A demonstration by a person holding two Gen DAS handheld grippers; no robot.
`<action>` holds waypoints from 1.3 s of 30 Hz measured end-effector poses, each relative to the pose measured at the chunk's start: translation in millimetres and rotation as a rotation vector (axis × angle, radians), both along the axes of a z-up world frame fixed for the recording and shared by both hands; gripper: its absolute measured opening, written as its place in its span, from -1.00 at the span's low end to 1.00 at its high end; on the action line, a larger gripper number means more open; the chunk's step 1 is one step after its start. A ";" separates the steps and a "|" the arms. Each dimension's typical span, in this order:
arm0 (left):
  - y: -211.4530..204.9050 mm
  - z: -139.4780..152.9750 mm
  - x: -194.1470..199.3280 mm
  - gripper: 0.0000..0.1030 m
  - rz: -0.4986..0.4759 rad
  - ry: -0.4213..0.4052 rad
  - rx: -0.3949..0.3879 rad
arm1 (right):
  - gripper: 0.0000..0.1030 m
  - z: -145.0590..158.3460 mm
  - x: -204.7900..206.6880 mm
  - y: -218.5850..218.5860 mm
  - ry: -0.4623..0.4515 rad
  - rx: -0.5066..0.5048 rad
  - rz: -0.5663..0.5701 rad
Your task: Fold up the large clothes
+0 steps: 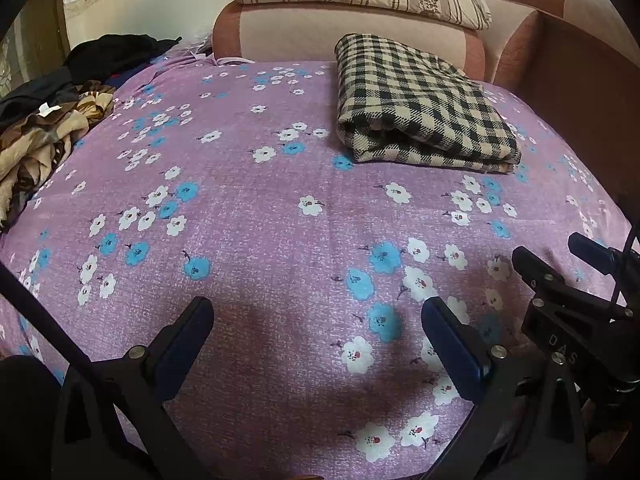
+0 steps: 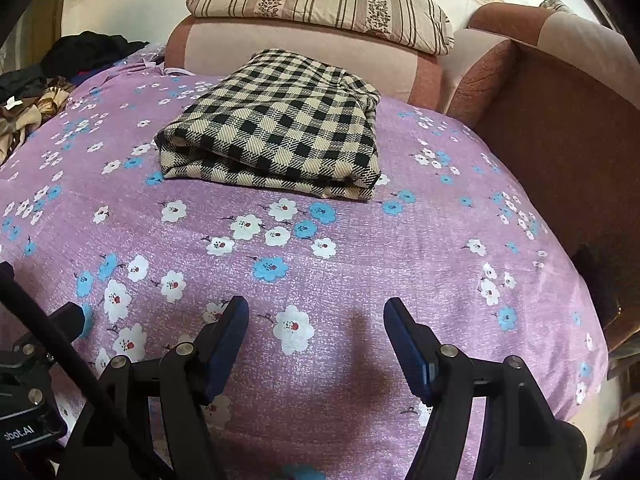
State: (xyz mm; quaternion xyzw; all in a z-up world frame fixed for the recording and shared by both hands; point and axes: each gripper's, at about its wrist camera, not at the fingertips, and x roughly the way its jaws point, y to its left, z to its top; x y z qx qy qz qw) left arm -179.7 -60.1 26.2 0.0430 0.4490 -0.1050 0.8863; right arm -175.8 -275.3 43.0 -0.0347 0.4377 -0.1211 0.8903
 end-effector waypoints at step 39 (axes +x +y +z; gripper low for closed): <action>15.3 71.1 -50.0 1.00 0.005 -0.229 -0.018 | 0.54 73.7 -47.0 9.9 -0.142 0.003 -0.020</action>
